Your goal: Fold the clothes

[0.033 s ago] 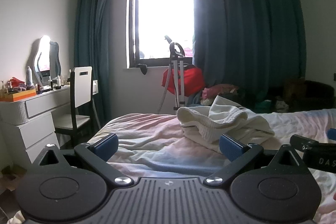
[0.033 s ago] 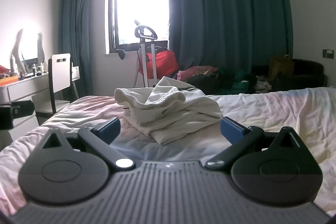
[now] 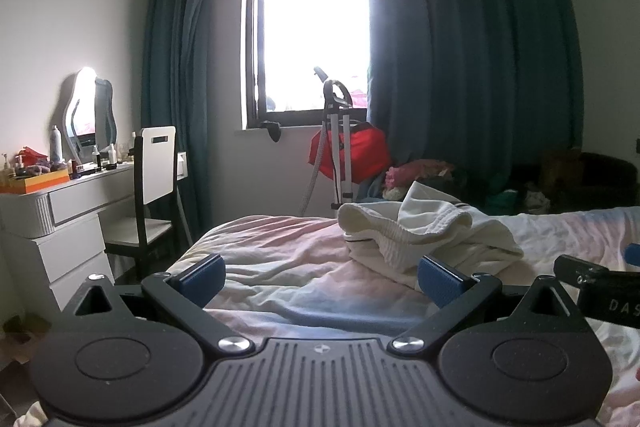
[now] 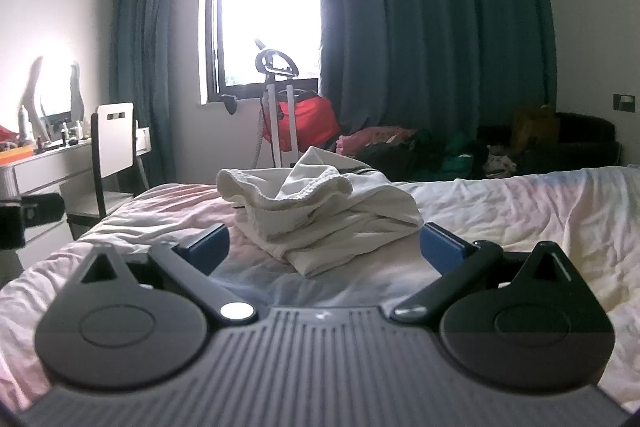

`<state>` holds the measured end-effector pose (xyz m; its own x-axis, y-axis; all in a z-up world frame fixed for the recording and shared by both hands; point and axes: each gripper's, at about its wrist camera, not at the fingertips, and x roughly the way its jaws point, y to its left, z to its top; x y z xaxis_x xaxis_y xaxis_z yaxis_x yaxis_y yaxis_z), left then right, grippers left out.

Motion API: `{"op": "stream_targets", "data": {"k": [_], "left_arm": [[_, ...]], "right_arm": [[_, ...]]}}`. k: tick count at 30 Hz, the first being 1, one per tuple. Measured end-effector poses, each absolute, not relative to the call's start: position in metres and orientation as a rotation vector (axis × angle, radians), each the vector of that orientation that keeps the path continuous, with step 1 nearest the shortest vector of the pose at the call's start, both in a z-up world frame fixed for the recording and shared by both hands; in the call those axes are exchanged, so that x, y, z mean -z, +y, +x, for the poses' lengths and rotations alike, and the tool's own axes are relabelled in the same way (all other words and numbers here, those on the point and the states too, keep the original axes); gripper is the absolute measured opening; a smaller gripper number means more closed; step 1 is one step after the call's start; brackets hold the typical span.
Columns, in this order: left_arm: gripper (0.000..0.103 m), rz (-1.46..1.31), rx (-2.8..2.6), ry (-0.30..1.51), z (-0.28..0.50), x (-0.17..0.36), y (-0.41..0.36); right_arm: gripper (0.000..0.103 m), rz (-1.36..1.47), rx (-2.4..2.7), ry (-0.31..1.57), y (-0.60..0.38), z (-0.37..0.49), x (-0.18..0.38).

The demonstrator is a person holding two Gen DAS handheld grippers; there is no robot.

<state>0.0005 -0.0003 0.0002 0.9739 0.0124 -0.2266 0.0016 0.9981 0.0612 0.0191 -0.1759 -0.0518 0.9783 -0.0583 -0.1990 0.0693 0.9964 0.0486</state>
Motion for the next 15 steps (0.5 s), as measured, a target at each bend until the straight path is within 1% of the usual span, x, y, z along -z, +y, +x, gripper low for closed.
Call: {"op": "stream_targets", "data": {"k": [15], "left_arm": [[0.103,0.073,-0.010,0.248,-0.0001,0.0024,-0.0032]], "right_arm": [[0.103,0.096,0.087,0.151,-0.1784,0.0132,0.0548]]}}
